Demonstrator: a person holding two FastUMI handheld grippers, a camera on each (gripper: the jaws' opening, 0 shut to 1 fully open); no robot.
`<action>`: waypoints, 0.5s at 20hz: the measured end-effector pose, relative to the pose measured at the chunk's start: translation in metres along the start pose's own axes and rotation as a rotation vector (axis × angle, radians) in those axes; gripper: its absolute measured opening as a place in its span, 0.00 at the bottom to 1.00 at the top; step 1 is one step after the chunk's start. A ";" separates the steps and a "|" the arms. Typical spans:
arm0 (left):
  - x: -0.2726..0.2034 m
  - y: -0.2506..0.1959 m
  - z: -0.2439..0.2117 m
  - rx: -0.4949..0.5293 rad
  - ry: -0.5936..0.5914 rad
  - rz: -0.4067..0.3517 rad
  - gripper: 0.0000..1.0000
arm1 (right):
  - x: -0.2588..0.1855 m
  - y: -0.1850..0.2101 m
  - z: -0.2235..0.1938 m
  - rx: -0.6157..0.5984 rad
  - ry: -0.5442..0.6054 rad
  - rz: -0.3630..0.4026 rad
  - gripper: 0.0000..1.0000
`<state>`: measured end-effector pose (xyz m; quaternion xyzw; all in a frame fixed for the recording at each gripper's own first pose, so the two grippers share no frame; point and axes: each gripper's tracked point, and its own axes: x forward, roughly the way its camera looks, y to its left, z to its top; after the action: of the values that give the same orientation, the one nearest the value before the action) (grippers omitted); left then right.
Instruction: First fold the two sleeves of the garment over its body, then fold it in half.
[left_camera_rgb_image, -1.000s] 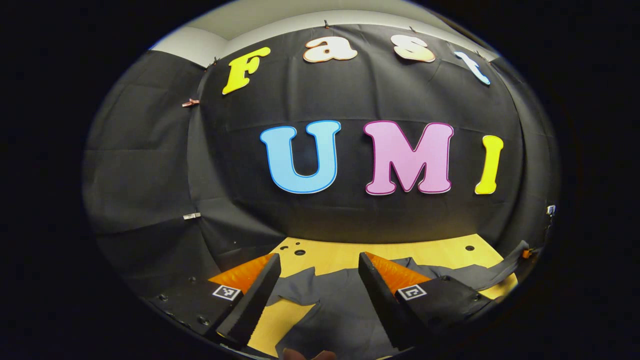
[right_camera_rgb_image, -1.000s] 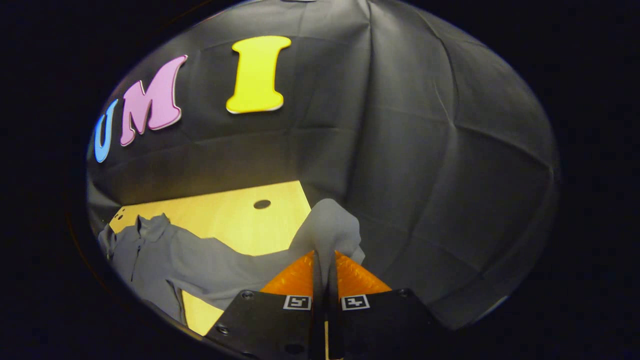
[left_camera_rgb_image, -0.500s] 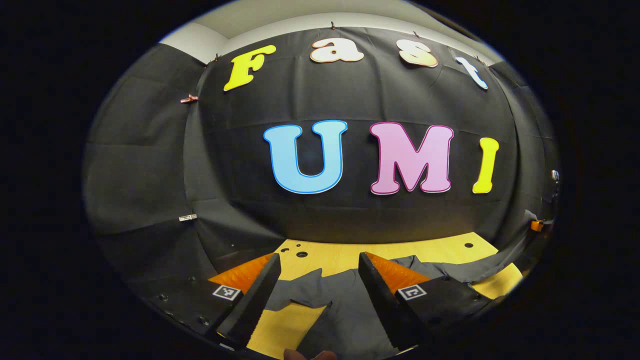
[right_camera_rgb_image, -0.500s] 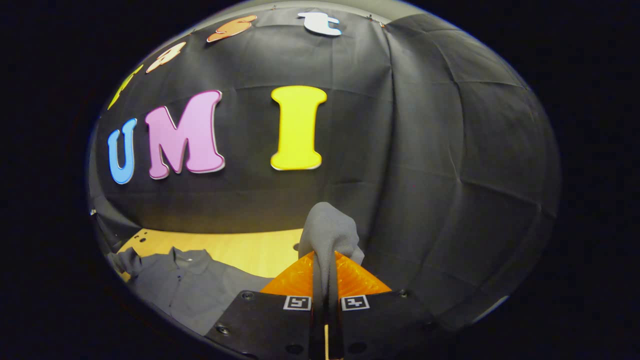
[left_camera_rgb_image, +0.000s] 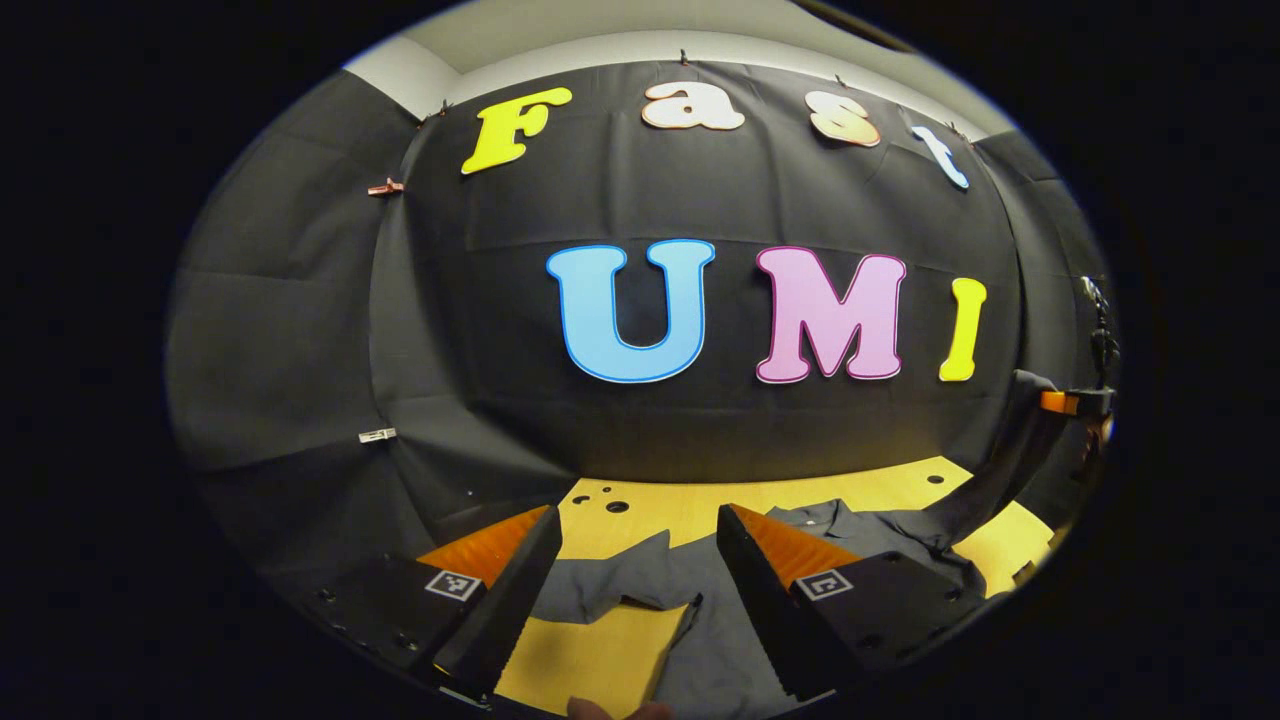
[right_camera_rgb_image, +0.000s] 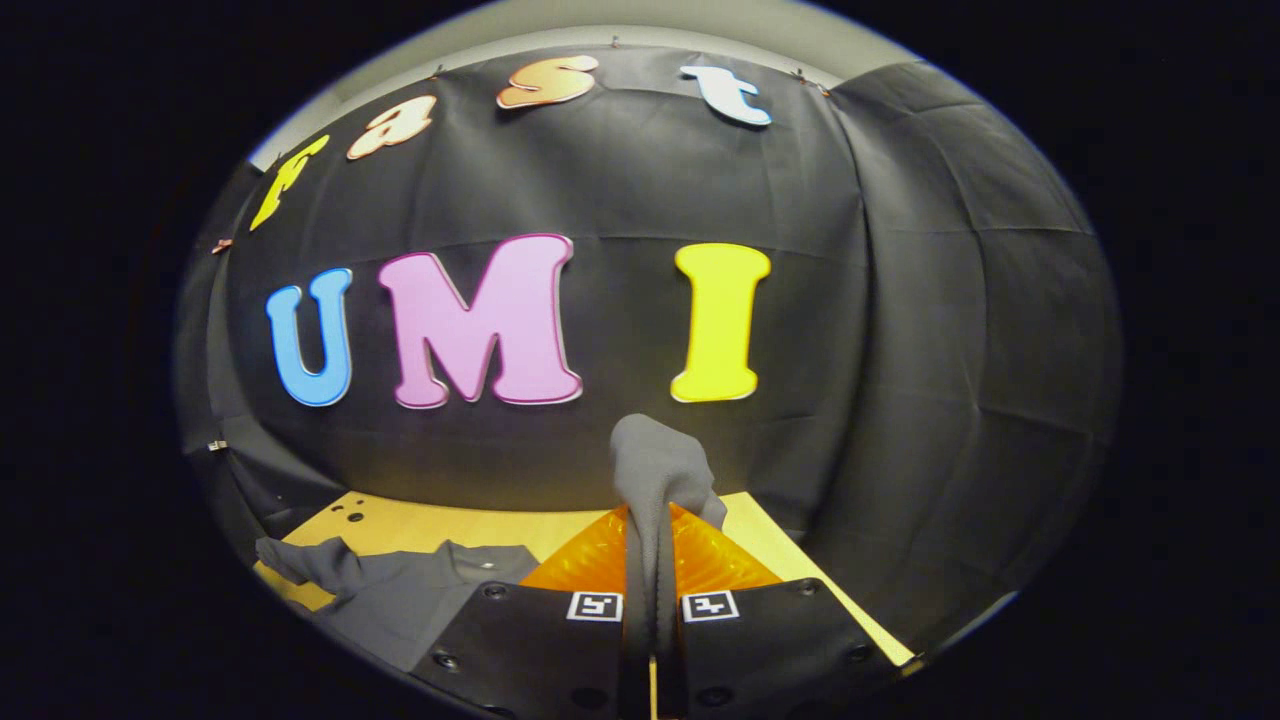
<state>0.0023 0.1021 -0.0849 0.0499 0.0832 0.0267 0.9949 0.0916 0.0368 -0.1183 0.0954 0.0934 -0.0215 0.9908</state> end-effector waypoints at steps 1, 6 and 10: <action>-0.001 0.007 -0.003 -0.002 0.002 -0.003 0.98 | -0.001 0.018 0.001 -0.004 -0.002 0.020 0.07; 0.001 0.047 -0.022 -0.007 0.018 0.001 0.98 | -0.004 0.102 -0.012 -0.014 0.017 0.106 0.07; 0.006 0.083 -0.037 -0.008 0.029 0.014 0.98 | 0.001 0.161 -0.041 -0.052 0.058 0.166 0.07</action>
<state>-0.0021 0.1881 -0.1137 0.0462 0.0972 0.0348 0.9936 0.0948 0.2024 -0.1282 0.0777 0.1143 0.0657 0.9882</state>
